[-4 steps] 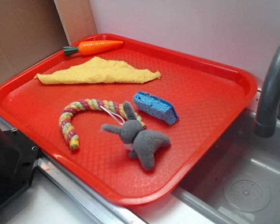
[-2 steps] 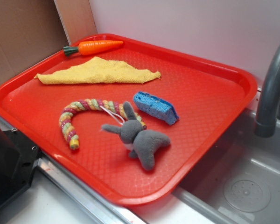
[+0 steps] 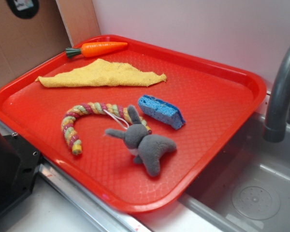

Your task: Grab the gray animal.

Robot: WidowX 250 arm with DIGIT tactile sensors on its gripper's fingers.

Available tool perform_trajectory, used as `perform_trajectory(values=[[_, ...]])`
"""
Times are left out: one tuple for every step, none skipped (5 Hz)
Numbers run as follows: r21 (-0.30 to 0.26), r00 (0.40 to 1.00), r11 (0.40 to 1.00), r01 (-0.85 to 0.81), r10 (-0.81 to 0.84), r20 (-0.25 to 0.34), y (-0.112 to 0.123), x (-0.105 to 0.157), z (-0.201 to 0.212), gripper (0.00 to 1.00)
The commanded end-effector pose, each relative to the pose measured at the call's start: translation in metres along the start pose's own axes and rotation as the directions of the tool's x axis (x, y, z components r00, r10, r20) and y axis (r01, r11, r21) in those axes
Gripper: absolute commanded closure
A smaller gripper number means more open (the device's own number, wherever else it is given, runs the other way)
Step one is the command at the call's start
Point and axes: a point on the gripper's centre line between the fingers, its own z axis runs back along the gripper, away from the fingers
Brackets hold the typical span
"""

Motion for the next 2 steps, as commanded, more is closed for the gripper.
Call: perform_trajectory(values=[[-0.04,0.882,0.884,0.466,-0.46,0.104,-0.032,0.036,-0.023,0.0],[-0.073,0.756,0.753,0.654,-0.648,0.092,-0.053,0.042,-0.04,0.0]])
